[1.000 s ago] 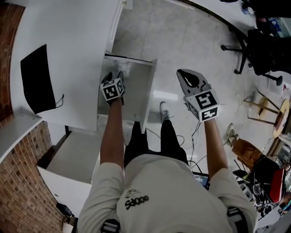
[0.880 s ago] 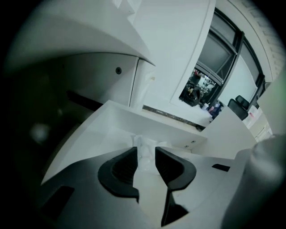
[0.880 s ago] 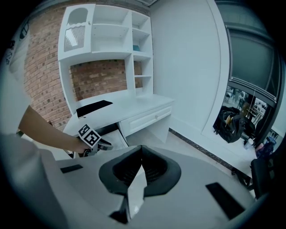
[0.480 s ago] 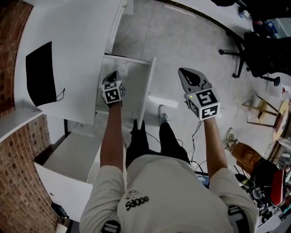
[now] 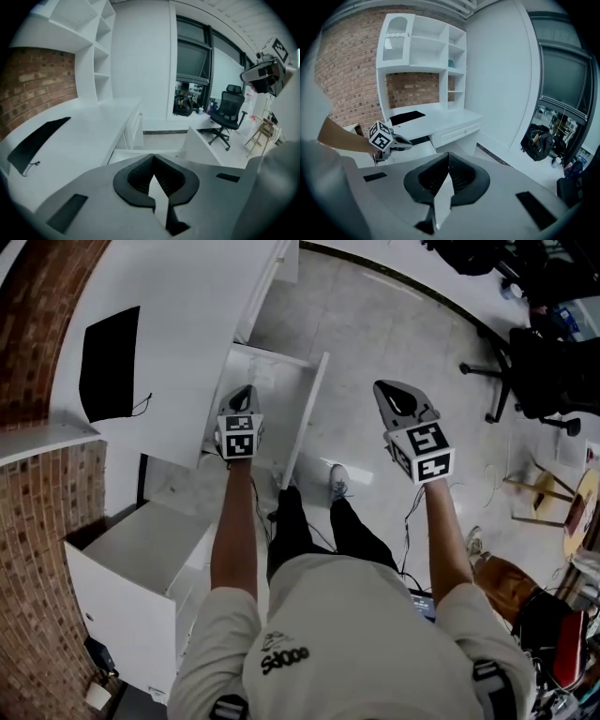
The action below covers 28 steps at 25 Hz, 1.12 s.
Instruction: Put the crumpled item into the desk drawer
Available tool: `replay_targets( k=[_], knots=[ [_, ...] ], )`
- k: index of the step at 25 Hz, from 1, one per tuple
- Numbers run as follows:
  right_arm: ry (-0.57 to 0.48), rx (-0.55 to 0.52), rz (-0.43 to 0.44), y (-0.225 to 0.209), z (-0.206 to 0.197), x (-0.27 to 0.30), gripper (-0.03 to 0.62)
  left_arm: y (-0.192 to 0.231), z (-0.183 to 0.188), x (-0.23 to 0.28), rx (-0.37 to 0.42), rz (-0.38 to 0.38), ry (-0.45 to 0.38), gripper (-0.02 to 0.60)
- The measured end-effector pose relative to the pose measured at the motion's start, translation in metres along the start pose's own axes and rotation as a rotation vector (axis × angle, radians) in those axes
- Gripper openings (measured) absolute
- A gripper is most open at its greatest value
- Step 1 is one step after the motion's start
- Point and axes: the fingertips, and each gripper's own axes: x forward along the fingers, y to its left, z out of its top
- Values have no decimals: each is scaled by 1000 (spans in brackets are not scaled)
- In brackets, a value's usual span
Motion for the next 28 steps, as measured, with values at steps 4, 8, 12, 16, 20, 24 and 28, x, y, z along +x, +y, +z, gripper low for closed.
replay_targets(
  k=[4,8,12,16,20,24,28],
  knots=[
    [-45,-29,27,6,12,-24,5,-8,21,-43,8,36,-27,18],
    [-103,-60,52,12,27,-45,5,-12,38,-87,-6,86,-68,18],
    [-161,-104,90,14,39,-71,5,-27,55,-128,-8,137,-122,18],
    [-226,-161,137,18,51,-101,5,-49,75,-171,-3,196,-179,18],
    [-259,-215,154,23,54,-130,5,-73,87,-215,17,235,-237,17],
    [-305,-231,176,34,69,-152,5,-81,100,-256,34,278,-288,17],
    [-338,-282,181,53,87,-164,5,-79,110,-295,48,301,-340,17]
  ],
)
